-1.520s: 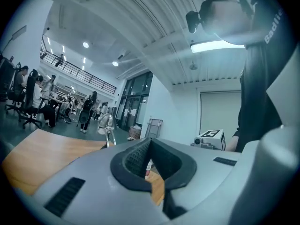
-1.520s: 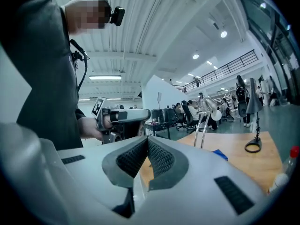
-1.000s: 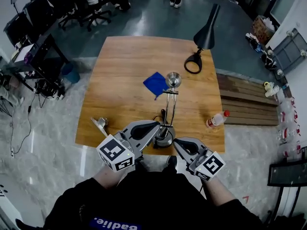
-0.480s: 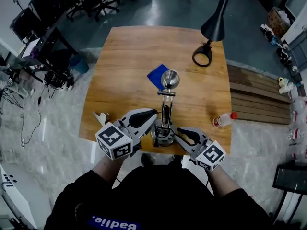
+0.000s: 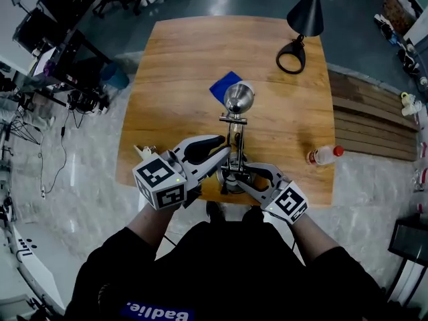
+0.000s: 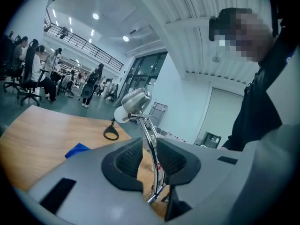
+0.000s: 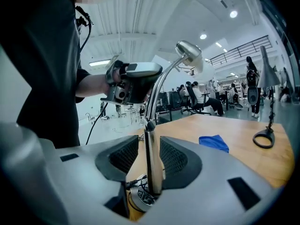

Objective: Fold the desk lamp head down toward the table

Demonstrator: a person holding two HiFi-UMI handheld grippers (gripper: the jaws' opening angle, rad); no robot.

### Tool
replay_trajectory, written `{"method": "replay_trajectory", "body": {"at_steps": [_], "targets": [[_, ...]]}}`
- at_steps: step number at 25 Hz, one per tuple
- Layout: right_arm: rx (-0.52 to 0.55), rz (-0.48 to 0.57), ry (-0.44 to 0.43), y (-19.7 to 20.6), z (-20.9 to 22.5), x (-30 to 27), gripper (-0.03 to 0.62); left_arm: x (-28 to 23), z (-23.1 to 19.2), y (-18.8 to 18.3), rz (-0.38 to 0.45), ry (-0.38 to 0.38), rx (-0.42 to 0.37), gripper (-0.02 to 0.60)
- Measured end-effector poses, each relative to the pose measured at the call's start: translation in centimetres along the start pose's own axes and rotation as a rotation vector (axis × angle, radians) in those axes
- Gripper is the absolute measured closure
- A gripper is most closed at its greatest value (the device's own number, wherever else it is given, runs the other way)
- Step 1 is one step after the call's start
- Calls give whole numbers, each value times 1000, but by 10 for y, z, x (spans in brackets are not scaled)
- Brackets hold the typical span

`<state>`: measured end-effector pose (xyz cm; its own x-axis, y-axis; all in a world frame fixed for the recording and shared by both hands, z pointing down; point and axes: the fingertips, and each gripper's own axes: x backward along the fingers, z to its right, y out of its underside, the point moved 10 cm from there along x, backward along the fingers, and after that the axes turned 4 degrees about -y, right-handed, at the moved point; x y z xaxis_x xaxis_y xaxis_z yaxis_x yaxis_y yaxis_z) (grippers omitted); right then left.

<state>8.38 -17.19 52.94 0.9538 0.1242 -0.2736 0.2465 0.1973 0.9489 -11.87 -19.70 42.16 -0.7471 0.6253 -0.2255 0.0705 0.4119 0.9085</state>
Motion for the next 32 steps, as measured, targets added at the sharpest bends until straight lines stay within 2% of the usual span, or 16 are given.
{"method": "replay_trajectory", "body": {"at_steps": [6, 15, 22, 26, 32], "targets": [[127, -44, 4, 4, 1, -23, 467, -13, -3, -1, -5, 23, -5, 499], [220, -44, 19, 6, 3, -30, 477, -20, -6, -4, -25, 64, 22, 504], [243, -27, 24, 9, 3, -30, 477, -22, -11, -2, -28, 105, 110, 515], [238, -28, 27, 13, 0, -31, 477, -27, -18, 4, -44, 90, 159, 517], [237, -24, 24, 11, 1, -29, 477, -42, -37, 9, -78, 113, 326, 515]]}}
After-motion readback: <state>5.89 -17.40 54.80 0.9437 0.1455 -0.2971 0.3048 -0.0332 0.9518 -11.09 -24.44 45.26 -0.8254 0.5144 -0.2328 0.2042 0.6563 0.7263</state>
